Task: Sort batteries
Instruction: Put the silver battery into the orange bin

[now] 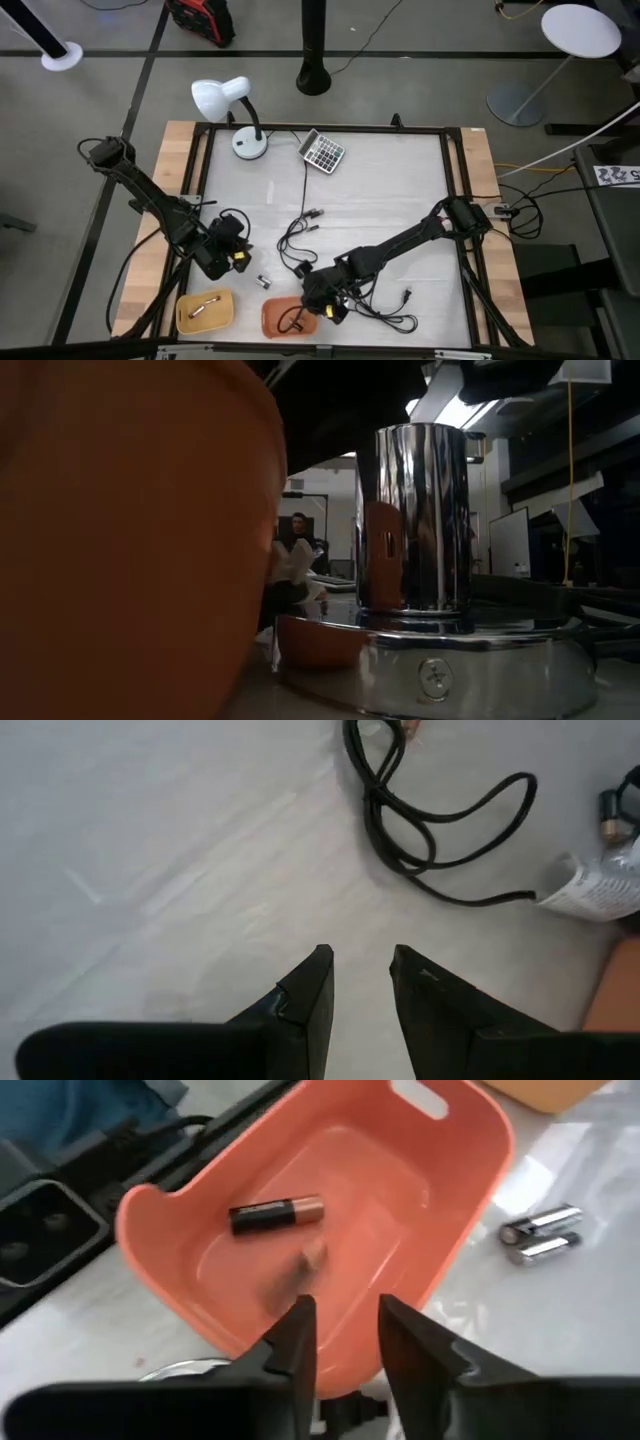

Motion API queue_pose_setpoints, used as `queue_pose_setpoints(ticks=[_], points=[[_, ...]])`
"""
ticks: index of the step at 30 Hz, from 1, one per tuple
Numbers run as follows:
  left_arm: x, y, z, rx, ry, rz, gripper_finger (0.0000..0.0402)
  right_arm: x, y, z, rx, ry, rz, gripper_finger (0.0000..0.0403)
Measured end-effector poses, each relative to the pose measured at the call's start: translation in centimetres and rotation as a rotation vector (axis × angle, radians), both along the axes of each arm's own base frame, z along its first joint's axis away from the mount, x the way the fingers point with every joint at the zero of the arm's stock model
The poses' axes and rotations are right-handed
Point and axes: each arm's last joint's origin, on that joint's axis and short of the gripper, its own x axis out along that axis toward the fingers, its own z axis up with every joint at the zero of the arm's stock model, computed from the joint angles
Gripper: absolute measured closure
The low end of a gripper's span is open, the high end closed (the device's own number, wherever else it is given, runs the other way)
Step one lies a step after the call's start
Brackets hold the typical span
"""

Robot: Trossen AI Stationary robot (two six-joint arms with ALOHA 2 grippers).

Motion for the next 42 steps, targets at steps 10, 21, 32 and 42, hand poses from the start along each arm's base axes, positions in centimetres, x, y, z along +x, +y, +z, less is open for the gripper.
queue_pose_setpoints(ticks=[10, 21, 32, 42], points=[[-1.4, 1.1, -0.8, -0.100, 0.276, 0.072, 0.0306, 0.2, -0.5, 0.2, -0.082, -0.036, -0.086, 0.0276], [-1.4, 2.2, -0.9, -0.074, 0.382, 0.067, 0.0306, 0.4, -1.2, 0.2, -0.064, -0.024, -0.093, 0.0276], [-1.2, 2.3, -1.0, -0.080, 0.409, 0.004, 0.0306, 0.0, -1.2, 0.7, -0.023, 0.013, -0.064, 0.0276], [-0.4, 1.7, -2.1, -0.063, 0.486, -0.080, 0.0306, -1.1, -2.1, 5.5, -0.035, -0.082, -0.049, 0.0276]])
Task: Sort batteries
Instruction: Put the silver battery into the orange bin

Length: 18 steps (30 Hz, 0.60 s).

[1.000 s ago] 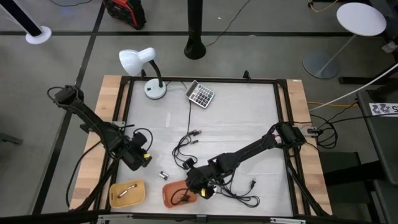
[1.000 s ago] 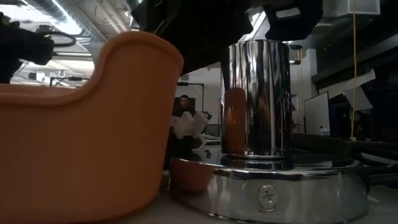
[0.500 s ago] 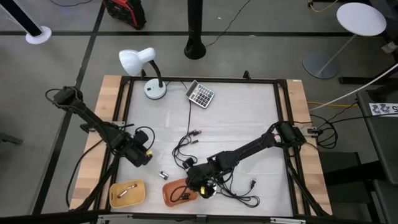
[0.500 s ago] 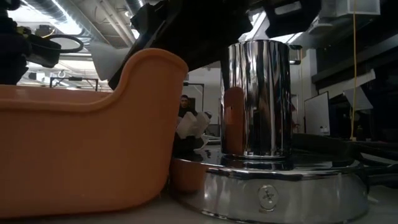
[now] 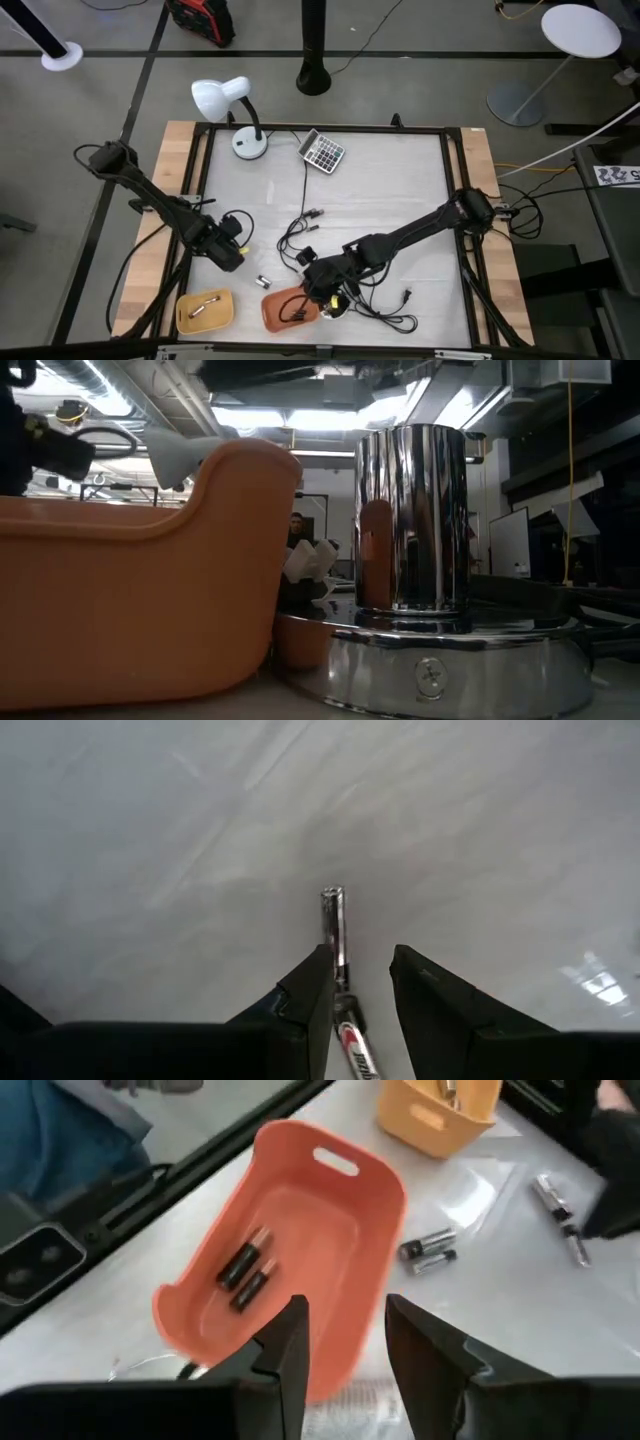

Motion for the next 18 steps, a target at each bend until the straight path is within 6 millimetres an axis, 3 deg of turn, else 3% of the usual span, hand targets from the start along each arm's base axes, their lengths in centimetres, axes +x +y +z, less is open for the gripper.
queue_pose_setpoints(ticks=[5, 11, 18], points=[[0.5, -0.2, -1.4, 0.040, 0.084, -0.006, 0.0306, -0.9, -1.2, 0.7, -0.068, 0.071, -0.043, 0.0276], [0.9, -0.3, -2.6, 0.079, 0.141, -0.001, 0.0306, -1.7, -3.0, -0.1, -0.178, 0.205, -0.109, 0.0276], [1.0, -0.3, -2.8, 0.081, 0.145, 0.001, 0.0312, -2.2, -6.8, -0.9, -0.261, 0.378, -0.193, 0.0276]])
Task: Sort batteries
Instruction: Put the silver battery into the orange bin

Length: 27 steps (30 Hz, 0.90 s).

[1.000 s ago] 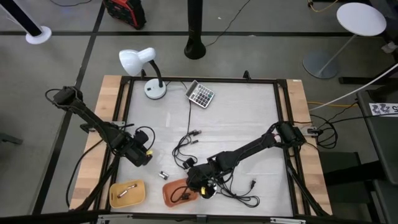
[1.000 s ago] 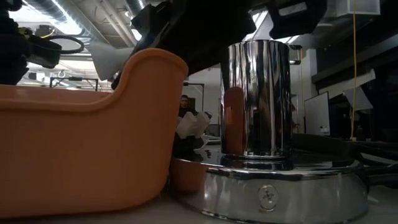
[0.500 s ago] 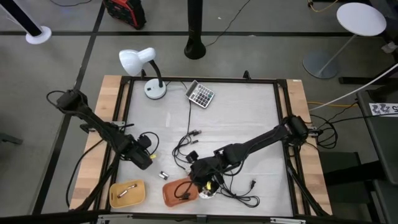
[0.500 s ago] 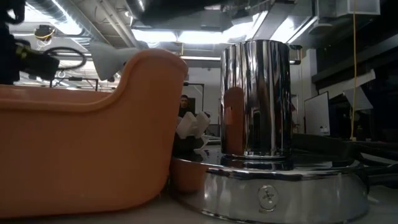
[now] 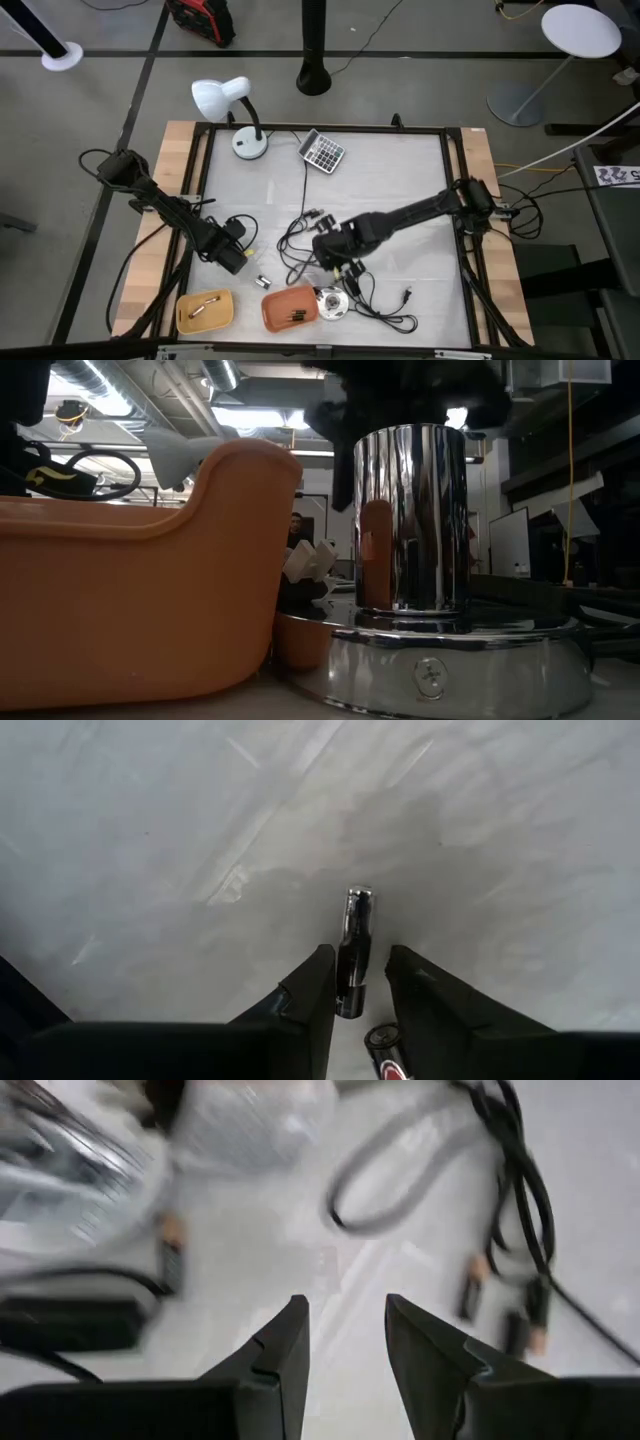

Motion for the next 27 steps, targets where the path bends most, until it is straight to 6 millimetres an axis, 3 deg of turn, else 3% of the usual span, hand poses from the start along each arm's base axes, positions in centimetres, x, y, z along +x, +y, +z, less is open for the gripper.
queue_pose_setpoints(ticks=[9, 19, 27], points=[[0.1, -0.1, 0.0, -0.015, -0.019, -0.001, 0.0389, 1.4, -6.1, -0.5, 0.008, 0.008, -0.150, 0.0276], [1.3, -0.8, 0.9, -0.065, -0.087, -0.042, 0.0376, 2.9, -10.6, -1.7, 0.073, -0.037, -0.348, 0.0276], [2.3, -1.9, 3.5, -0.177, -0.121, -0.130, 0.0378, 3.4, -11.8, -3.0, 0.071, -0.030, -0.376, 0.0276]])
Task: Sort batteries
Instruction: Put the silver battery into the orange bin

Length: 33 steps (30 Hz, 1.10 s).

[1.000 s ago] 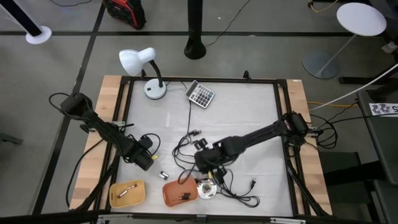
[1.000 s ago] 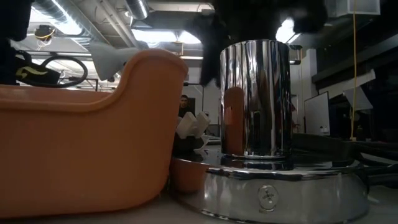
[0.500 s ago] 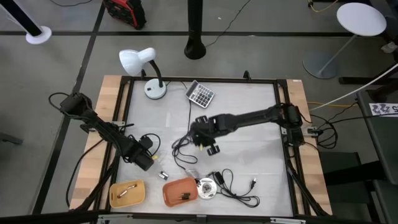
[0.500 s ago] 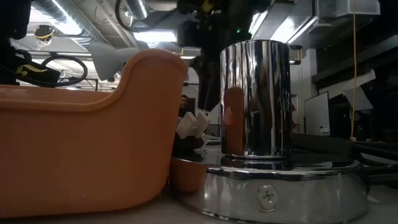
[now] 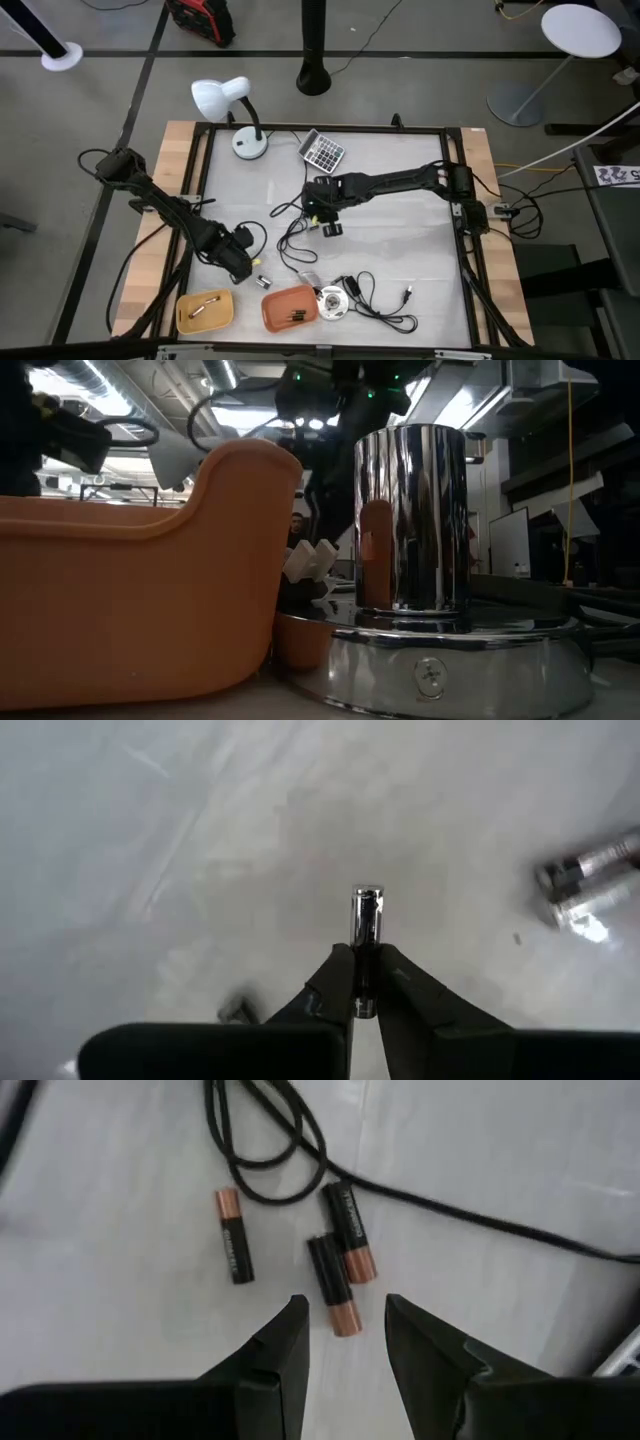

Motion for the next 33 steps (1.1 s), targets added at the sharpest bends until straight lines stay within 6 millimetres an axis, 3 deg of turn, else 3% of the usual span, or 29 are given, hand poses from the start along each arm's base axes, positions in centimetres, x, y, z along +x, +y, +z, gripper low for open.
queue_pose_setpoints(ticks=[11, 21, 33], points=[[0.5, -1.1, 4.2, -0.201, -0.116, -0.019, 0.0370, 0.7, -0.1, -2.1, -0.021, 0.022, 0.045, 0.0276], [0.3, -3.3, 5.2, -0.370, -0.197, -0.018, 0.0369, 1.1, -0.3, -3.6, -0.076, 0.045, 0.024, 0.0276], [-1.5, -6.8, 5.9, -0.562, -0.198, 0.091, 0.0369, 1.2, -0.3, -4.6, -0.075, 0.064, 0.024, 0.0276]])
